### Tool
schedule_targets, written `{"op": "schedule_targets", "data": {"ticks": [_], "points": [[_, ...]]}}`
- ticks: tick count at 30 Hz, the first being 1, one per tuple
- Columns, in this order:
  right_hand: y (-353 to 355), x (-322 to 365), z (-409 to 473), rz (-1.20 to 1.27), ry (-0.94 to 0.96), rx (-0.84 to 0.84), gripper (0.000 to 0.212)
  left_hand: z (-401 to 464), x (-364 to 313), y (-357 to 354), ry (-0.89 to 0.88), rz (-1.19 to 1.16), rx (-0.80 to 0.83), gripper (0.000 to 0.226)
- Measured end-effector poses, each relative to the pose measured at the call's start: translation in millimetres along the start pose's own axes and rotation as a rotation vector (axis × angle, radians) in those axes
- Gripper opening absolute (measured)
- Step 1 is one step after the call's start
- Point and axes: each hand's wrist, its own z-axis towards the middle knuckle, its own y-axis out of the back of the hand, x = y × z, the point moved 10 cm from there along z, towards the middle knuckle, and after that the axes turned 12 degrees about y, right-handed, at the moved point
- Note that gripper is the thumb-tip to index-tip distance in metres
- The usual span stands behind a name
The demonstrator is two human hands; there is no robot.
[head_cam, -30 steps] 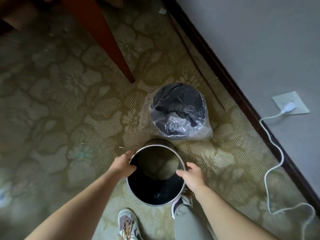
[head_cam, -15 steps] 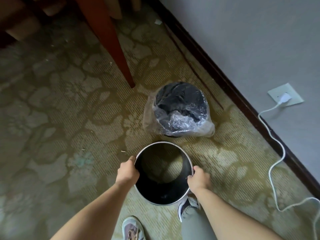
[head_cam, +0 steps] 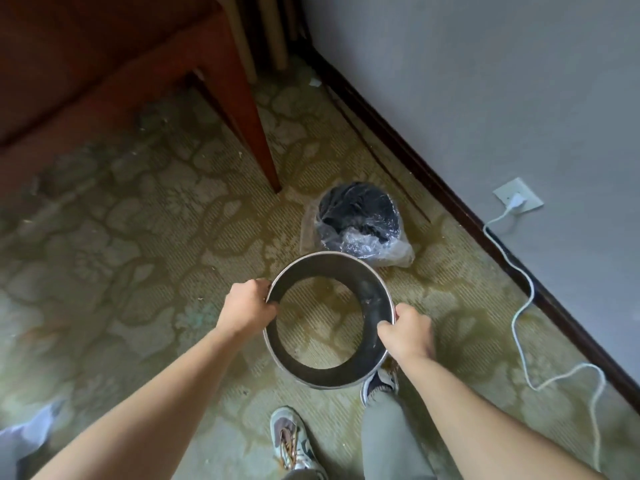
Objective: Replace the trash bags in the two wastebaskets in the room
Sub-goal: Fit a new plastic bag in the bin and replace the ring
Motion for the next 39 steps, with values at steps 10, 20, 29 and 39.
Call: {"op": "schedule_targets", "data": {"ticks": [10,20,29,39], "points": [[168.9,80.9,-3.5,0.017,0.132,-0.217,0.015,-34.3,-124.0,149.7,-0.158,-0.151,-0.086,0.027],[161.5,57.0,113.0,0.056,0.123,-0.246,0.016,53.4,-187.5,105.5,-0.099,-0.127,-0.096,0.035],[123.5,40.2,177.0,0.066,0.079,-0.103,0.018,116.0,-188.6,70.4,0.051,-0.039,-0.057,0.034],[56.8,18.0,244.7,0.051,0.047,0.070,0.022,179.4,-163.5,-6.4,0.167,-0.062,0.046,0.034]]}}
